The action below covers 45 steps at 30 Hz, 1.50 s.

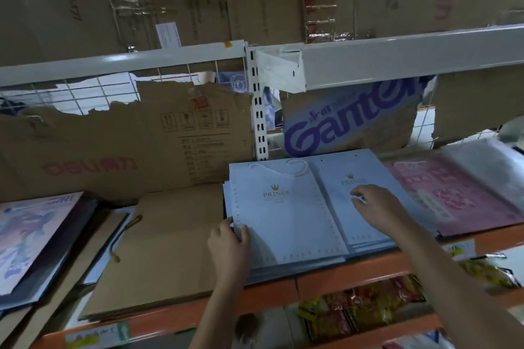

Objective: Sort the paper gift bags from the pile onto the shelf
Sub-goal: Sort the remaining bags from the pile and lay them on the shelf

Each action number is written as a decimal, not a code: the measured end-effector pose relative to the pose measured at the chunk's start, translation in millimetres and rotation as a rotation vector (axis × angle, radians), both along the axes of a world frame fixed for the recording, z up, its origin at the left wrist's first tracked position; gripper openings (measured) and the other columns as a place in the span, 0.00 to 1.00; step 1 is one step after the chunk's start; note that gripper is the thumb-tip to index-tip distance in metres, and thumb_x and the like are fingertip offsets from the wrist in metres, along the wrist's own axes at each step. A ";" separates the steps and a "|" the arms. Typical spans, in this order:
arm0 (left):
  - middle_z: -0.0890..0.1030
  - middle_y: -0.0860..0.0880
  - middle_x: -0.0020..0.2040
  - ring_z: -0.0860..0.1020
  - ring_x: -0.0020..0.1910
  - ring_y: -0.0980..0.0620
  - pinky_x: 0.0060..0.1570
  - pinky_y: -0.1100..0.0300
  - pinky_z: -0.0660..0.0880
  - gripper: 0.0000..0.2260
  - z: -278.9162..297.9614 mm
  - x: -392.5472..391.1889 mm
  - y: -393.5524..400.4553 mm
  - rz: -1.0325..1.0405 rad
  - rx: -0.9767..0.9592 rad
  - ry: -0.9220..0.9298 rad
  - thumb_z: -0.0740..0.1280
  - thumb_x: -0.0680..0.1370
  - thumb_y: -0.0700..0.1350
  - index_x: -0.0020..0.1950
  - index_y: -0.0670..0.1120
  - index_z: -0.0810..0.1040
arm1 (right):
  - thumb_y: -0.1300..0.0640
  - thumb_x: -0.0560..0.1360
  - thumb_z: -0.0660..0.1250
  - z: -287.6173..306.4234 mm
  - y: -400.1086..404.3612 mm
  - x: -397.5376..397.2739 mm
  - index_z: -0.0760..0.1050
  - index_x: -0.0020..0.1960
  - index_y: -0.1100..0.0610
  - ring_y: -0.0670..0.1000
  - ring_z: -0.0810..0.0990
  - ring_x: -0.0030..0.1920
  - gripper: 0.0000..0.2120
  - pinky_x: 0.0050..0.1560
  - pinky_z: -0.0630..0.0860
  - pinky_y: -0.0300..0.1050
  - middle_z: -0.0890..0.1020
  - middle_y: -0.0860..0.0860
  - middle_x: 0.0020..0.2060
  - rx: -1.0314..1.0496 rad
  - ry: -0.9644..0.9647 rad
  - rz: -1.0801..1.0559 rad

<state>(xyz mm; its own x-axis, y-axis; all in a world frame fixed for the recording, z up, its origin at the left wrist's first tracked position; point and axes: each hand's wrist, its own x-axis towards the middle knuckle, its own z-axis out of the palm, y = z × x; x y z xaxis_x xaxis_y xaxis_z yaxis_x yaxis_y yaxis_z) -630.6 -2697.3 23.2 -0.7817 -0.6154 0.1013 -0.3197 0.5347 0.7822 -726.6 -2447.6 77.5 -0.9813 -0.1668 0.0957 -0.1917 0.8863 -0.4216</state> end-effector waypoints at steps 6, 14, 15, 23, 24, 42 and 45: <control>0.68 0.40 0.66 0.64 0.66 0.41 0.62 0.54 0.61 0.20 -1.1 -2.5 -3.1 -0.023 -0.148 -0.152 0.61 0.79 0.47 0.70 0.43 0.67 | 0.58 0.79 0.58 -0.1 -18.7 -3.6 0.74 0.62 0.62 0.56 0.76 0.59 0.15 0.57 0.71 0.47 0.78 0.57 0.60 -0.022 0.070 0.088; 0.72 0.45 0.65 0.67 0.64 0.44 0.61 0.54 0.65 0.17 22.1 29.6 -79.6 -0.013 -0.338 -0.123 0.58 0.80 0.49 0.68 0.47 0.70 | 0.57 0.79 0.57 14.9 -121.8 12.5 0.73 0.64 0.60 0.56 0.74 0.60 0.16 0.57 0.70 0.45 0.76 0.56 0.62 -0.078 0.148 0.318; 0.73 0.45 0.65 0.67 0.65 0.44 0.62 0.53 0.66 0.17 23.3 37.4 -97.7 -0.001 -0.370 -0.130 0.58 0.80 0.50 0.67 0.48 0.70 | 0.56 0.79 0.57 15.4 -140.7 16.8 0.72 0.64 0.60 0.56 0.74 0.60 0.16 0.58 0.70 0.45 0.75 0.56 0.62 -0.078 0.137 0.359; 0.79 0.42 0.55 0.73 0.57 0.39 0.52 0.51 0.70 0.15 34.7 120.2 -262.7 0.210 -0.562 -0.259 0.59 0.77 0.50 0.58 0.46 0.78 | 0.57 0.80 0.56 13.2 -305.7 78.5 0.72 0.63 0.61 0.54 0.73 0.60 0.15 0.57 0.69 0.44 0.75 0.57 0.59 -0.047 0.055 0.640; 0.79 0.42 0.55 0.73 0.57 0.39 0.52 0.51 0.70 0.13 36.3 132.7 -284.9 0.237 -0.563 -0.269 0.60 0.78 0.49 0.58 0.46 0.78 | 0.57 0.80 0.56 12.4 -328.2 86.9 0.73 0.62 0.61 0.54 0.73 0.59 0.15 0.57 0.68 0.43 0.76 0.57 0.59 -0.049 0.048 0.663; 0.71 0.36 0.65 0.67 0.65 0.37 0.64 0.50 0.64 0.28 28.8 303.6 -612.3 0.611 -0.266 -0.584 0.63 0.75 0.59 0.67 0.42 0.69 | 0.50 0.74 0.67 -31.2 -573.5 145.8 0.66 0.37 0.56 0.50 0.74 0.37 0.15 0.29 0.64 0.40 0.73 0.49 0.35 -0.284 -0.372 0.404; 0.72 0.36 0.65 0.67 0.66 0.37 0.63 0.50 0.63 0.35 26.8 310.1 -633.0 0.585 -0.160 -0.571 0.65 0.70 0.64 0.67 0.41 0.67 | 0.56 0.72 0.70 -34.7 -580.9 146.0 0.68 0.40 0.57 0.57 0.79 0.51 0.11 0.40 0.73 0.44 0.78 0.56 0.49 -0.461 -0.486 0.296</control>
